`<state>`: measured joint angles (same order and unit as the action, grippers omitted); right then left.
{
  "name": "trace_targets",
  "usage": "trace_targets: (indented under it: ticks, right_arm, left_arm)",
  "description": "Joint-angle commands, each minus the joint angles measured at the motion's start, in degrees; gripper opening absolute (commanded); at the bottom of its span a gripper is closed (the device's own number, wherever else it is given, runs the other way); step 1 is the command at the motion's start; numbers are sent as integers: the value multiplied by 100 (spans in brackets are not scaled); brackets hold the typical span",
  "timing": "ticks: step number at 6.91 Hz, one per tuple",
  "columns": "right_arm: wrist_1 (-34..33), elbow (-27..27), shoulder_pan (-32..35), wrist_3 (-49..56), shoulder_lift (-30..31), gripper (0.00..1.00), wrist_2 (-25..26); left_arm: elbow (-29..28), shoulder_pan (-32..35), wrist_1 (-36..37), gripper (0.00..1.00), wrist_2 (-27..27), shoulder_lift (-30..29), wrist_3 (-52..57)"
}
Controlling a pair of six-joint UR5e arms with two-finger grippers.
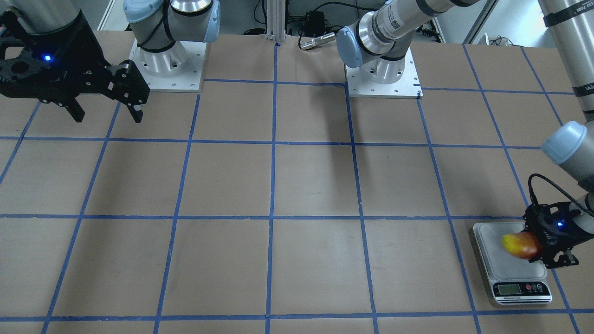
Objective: Weigh mango
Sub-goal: 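Lower the mango onto the scale platform and open the left gripper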
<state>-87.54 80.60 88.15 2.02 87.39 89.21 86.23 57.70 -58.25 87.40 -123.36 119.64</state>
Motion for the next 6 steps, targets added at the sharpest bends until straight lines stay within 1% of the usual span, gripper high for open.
trace_targets:
  ticks: [1,2,3,4,6]
  right_arm:
    - [0,0,0,0,-3,100,0]
    - [0,0,0,0,6,100,-8]
    - [0,0,0,0,6,100,0]
    - [0,0,0,0,6,100,0]
    - [0,0,0,0,6,100,0]
  left_arm:
    - [60,4,121,0,-66,-91,7]
    - [60,4,121,2,-144,-109,7]
    - [60,-4,104,78,-415,-144,-2]
    - [52,-4,86,100,-452,-135,-19]
    - [77,-31,-80,100,-408,179,-72]
